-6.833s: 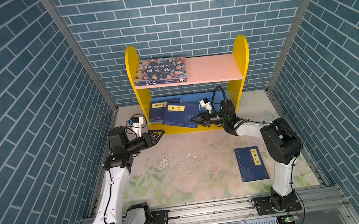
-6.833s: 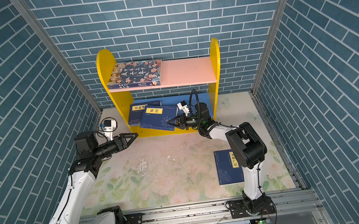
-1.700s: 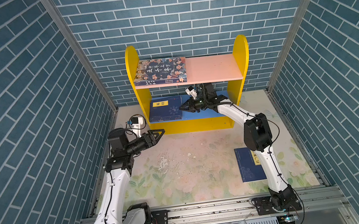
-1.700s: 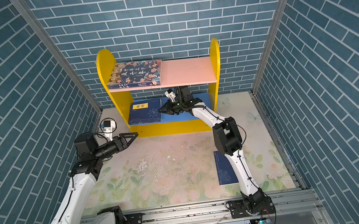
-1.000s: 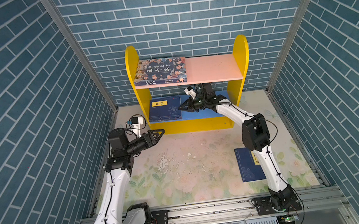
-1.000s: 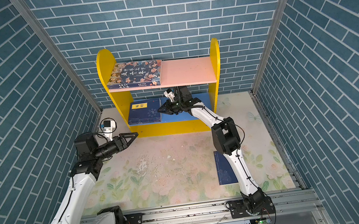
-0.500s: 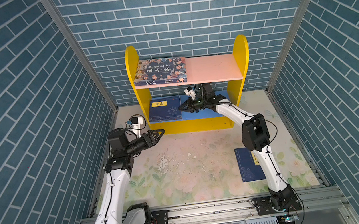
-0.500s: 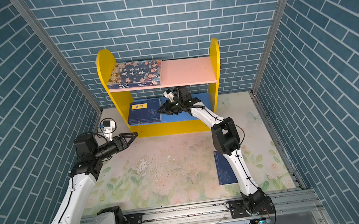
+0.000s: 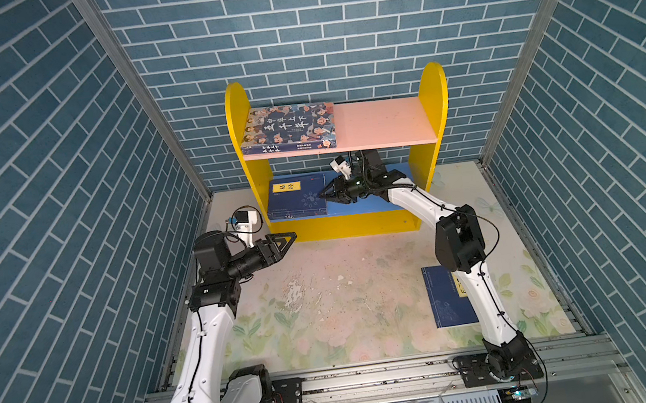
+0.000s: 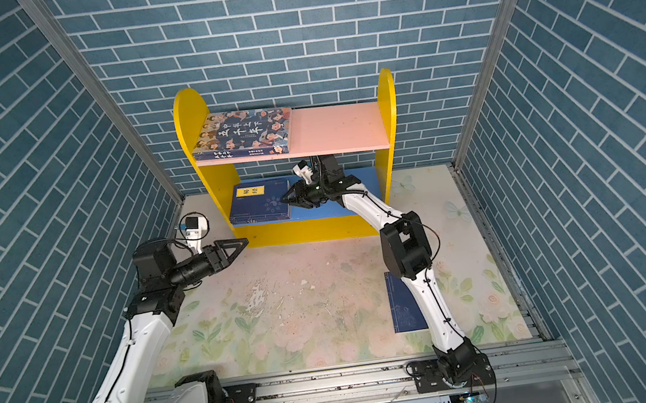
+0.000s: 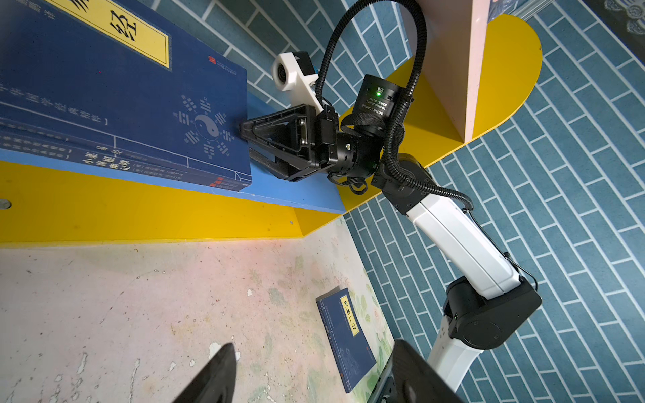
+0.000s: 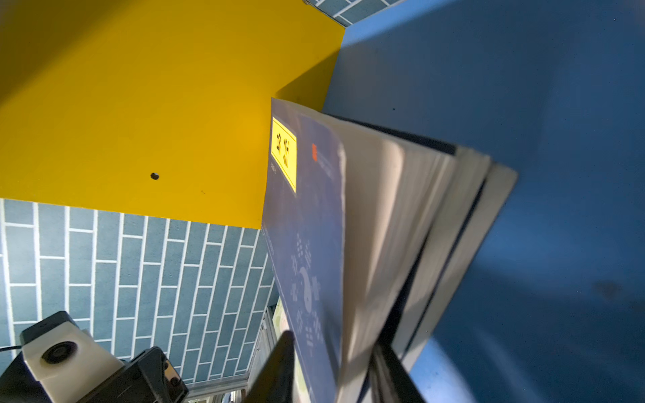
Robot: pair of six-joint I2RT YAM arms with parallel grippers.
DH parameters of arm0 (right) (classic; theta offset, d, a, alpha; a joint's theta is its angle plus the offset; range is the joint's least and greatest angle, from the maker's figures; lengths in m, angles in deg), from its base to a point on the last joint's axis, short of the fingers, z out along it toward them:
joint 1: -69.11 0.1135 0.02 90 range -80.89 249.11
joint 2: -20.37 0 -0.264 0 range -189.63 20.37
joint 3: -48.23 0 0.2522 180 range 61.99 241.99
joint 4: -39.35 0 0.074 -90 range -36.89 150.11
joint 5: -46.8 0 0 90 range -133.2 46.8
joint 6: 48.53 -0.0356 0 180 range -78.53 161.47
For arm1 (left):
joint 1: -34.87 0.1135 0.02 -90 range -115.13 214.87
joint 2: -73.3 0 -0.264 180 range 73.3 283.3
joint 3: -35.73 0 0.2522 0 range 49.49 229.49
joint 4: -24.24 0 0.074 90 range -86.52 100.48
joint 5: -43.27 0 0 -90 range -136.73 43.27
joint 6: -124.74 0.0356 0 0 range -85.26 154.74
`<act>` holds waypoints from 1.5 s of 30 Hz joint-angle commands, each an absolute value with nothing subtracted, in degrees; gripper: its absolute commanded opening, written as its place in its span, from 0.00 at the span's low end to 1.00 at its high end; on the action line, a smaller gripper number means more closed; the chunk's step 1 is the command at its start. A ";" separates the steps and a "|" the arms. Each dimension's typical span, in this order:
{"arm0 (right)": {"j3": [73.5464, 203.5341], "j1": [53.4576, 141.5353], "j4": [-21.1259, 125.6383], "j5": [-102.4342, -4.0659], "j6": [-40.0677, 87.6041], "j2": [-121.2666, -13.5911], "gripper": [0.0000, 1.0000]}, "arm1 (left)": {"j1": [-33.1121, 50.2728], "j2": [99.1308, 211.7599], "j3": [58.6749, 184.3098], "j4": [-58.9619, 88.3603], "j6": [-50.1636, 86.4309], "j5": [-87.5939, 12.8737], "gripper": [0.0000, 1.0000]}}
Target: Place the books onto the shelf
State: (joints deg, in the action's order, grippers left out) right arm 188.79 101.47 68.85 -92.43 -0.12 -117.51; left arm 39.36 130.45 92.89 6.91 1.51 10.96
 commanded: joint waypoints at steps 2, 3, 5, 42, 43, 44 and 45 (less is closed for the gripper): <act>189.22 101.81 71.19 -88.28 3.62 -115.28 0.52 | 39.70 129.24 92.56 7.23 1.87 10.91 0.72; 188.85 101.72 71.37 -87.48 3.91 -114.85 0.54 | 39.70 129.15 92.56 7.17 1.87 10.78 0.72; 188.01 101.58 71.45 -86.18 4.11 -113.93 0.57 | 39.79 129.01 92.56 7.15 1.88 10.75 0.72; 130.35 101.20 56.24 -83.33 -0.90 -70.26 0.60 | 40.19 128.91 92.47 4.11 6.06 9.08 0.73; 129.40 101.59 57.41 -83.30 -0.32 -68.87 0.60 | 40.23 128.99 92.45 3.86 6.45 9.08 0.73; 128.47 102.20 59.38 -83.13 0.60 -67.55 0.60 | 40.20 129.13 92.47 3.65 7.06 9.17 0.73; 127.78 102.91 62.13 -82.66 2.04 -66.22 0.60 | 40.15 129.20 92.40 3.29 7.54 9.10 0.73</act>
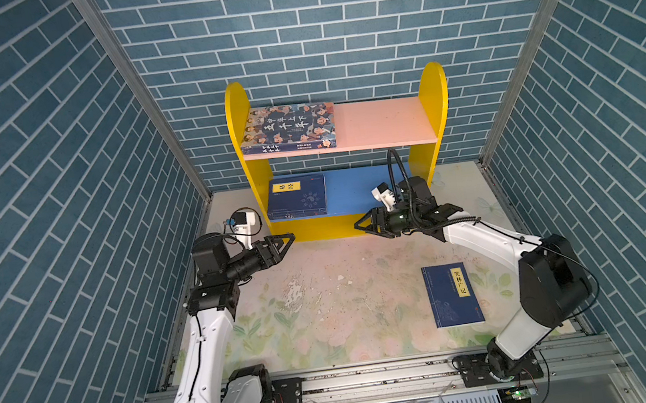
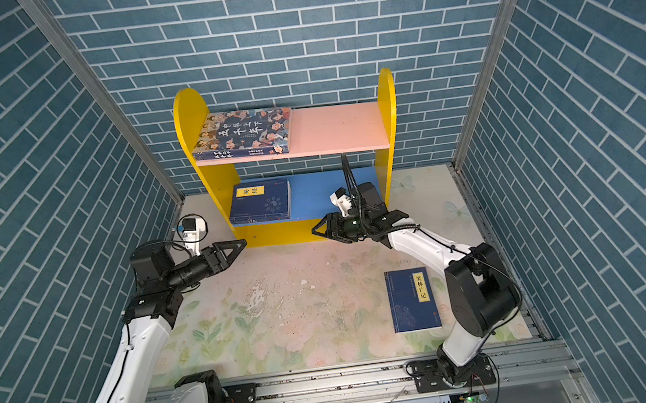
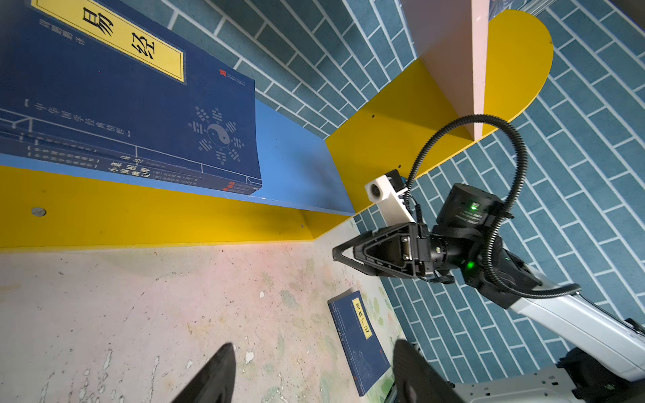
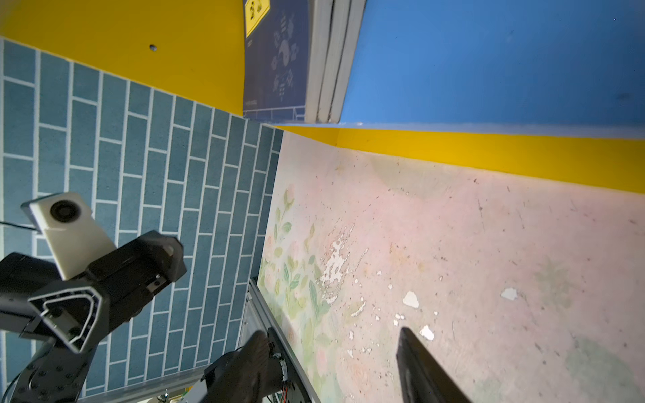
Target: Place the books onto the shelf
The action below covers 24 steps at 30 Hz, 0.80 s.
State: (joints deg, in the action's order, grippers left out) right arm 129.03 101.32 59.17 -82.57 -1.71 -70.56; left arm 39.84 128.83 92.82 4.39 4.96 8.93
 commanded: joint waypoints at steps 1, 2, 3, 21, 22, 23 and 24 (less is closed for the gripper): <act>127.23 103.59 64.92 -81.94 3.44 -64.81 0.60 | 40.14 129.37 92.47 3.15 7.87 9.09 0.73; 126.42 104.57 68.32 -80.18 5.11 -63.16 0.60 | 40.14 129.52 92.40 3.12 8.08 9.21 0.73; 125.20 105.35 71.15 -77.84 6.28 -61.13 0.60 | 40.10 129.57 92.47 3.04 8.21 9.25 0.73; 104.03 97.81 87.04 -44.66 -0.71 -37.85 0.64 | 38.12 130.42 94.21 0.06 11.41 10.84 0.74; 103.39 95.99 87.02 -44.11 -0.72 -37.50 0.64 | 37.44 130.87 94.77 -1.16 12.60 10.84 0.74; 102.43 93.74 86.40 -43.97 -0.72 -37.17 0.64 | 36.60 131.32 95.52 -2.78 14.26 10.69 0.74; 101.46 91.76 86.04 -43.48 -0.72 -36.96 0.64 | 35.64 131.82 96.17 -4.35 15.81 10.13 0.73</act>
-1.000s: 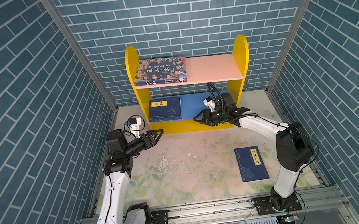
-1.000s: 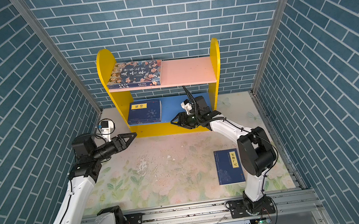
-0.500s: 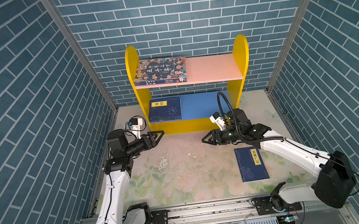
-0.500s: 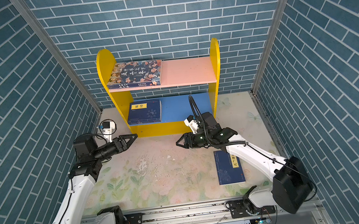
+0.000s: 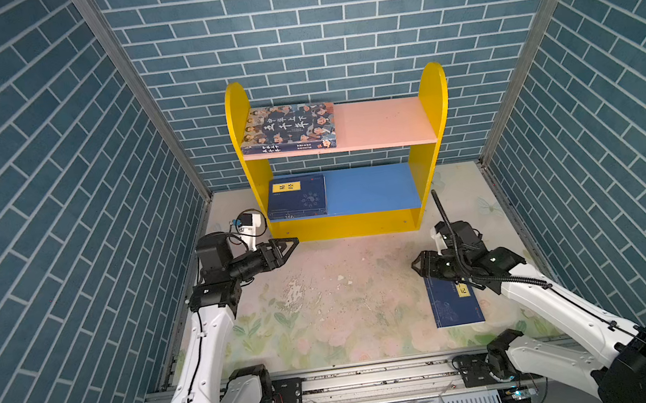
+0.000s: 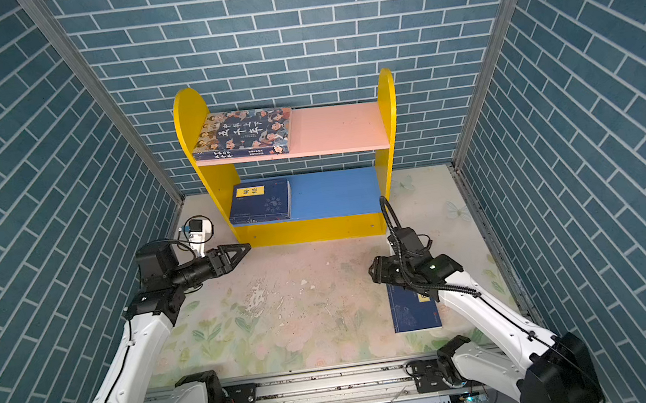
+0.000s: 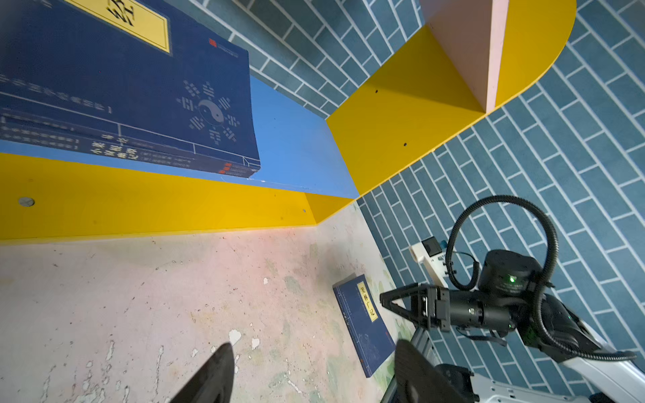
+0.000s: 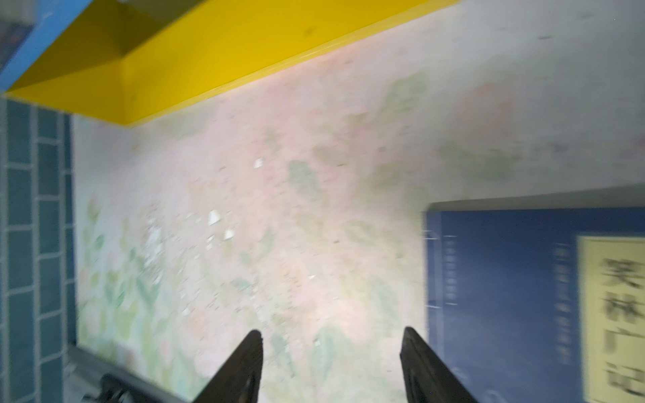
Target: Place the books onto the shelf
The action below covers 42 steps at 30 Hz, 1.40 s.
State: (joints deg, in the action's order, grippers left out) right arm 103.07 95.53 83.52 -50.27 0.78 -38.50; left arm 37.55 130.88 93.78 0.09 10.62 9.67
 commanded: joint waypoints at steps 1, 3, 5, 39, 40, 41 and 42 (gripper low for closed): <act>100.64 89.88 85.50 -43.76 -0.81 -36.73 0.64 | 34.87 132.06 96.61 -5.17 17.11 9.61 0.73; 98.46 85.09 84.17 -44.98 -0.72 -36.20 0.64 | 33.14 132.28 96.36 -4.51 17.40 9.36 0.73; 96.60 80.82 83.72 -44.89 -0.52 -35.56 0.64 | 31.44 132.21 96.07 -4.13 17.37 8.02 0.73; 89.67 65.28 83.60 -56.13 4.47 -41.64 0.73 | 21.95 134.86 89.66 -1.61 14.24 3.53 0.74; 89.58 65.33 83.20 -56.97 4.47 -42.30 0.73 | 21.87 135.15 89.69 -1.44 14.10 3.49 0.74; 89.43 65.41 83.09 -57.61 4.25 -42.80 0.73 | 21.78 135.43 89.66 -1.15 13.85 3.54 0.74; 89.20 65.47 82.93 -58.11 4.00 -42.86 0.73 | 21.69 135.85 89.74 -0.92 13.58 3.54 0.74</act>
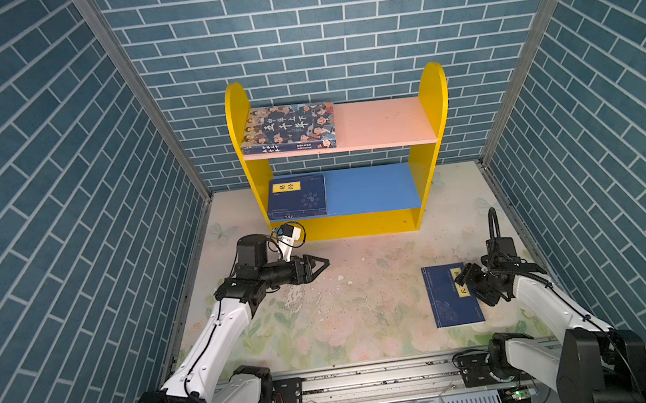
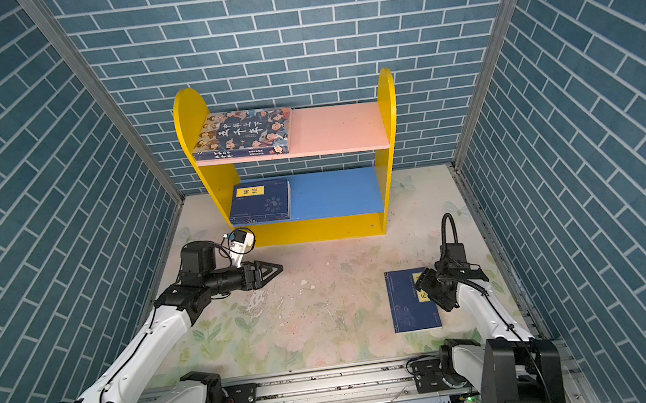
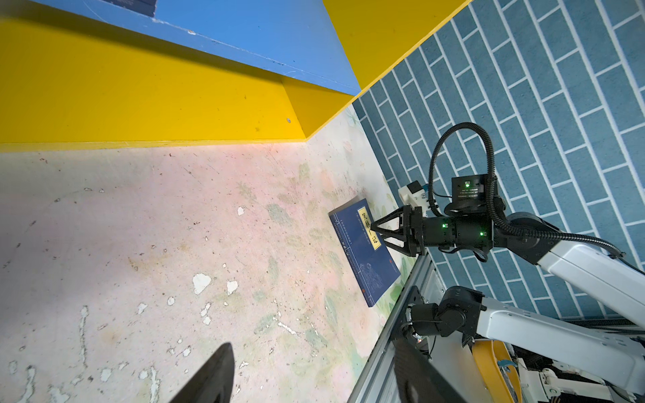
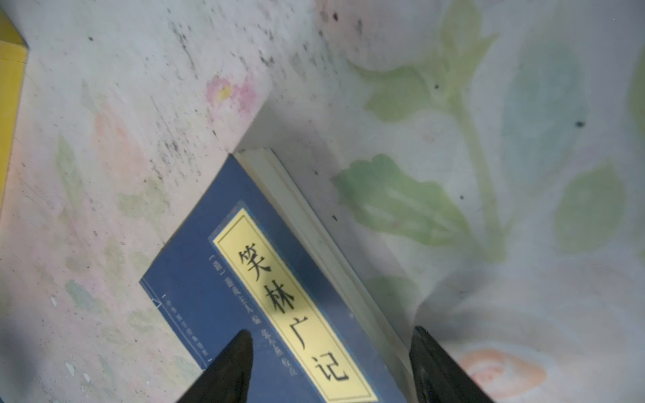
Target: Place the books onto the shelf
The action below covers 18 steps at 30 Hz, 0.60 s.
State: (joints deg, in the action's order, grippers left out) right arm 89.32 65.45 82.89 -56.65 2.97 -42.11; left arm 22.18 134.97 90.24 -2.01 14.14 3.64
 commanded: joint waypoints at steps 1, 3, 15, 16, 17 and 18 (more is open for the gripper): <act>88.79 65.72 82.71 -58.68 3.71 -42.65 0.73 | 21.60 136.24 89.75 -0.50 13.15 3.67 0.74; 88.12 66.18 82.81 -59.38 3.05 -42.06 0.72 | 21.35 137.20 89.92 -0.04 12.11 3.55 0.74; 88.70 80.97 80.65 -60.12 -2.94 -44.10 0.71 | 18.64 141.38 89.77 1.94 11.23 3.95 0.72; 88.92 82.19 80.14 -60.24 -3.60 -44.34 0.71 | 18.38 141.67 89.70 2.17 11.35 3.86 0.72; 89.37 83.59 79.69 -60.17 -4.11 -44.72 0.71 | 18.06 142.12 89.66 2.43 11.43 3.92 0.72; 89.85 84.95 79.00 -59.88 -4.66 -45.20 0.71 | 17.72 142.53 89.74 2.57 11.75 3.90 0.72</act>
State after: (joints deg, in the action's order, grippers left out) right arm 89.23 82.13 78.97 -59.54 -0.68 -43.72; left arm 18.66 141.73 90.24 0.96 11.12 3.62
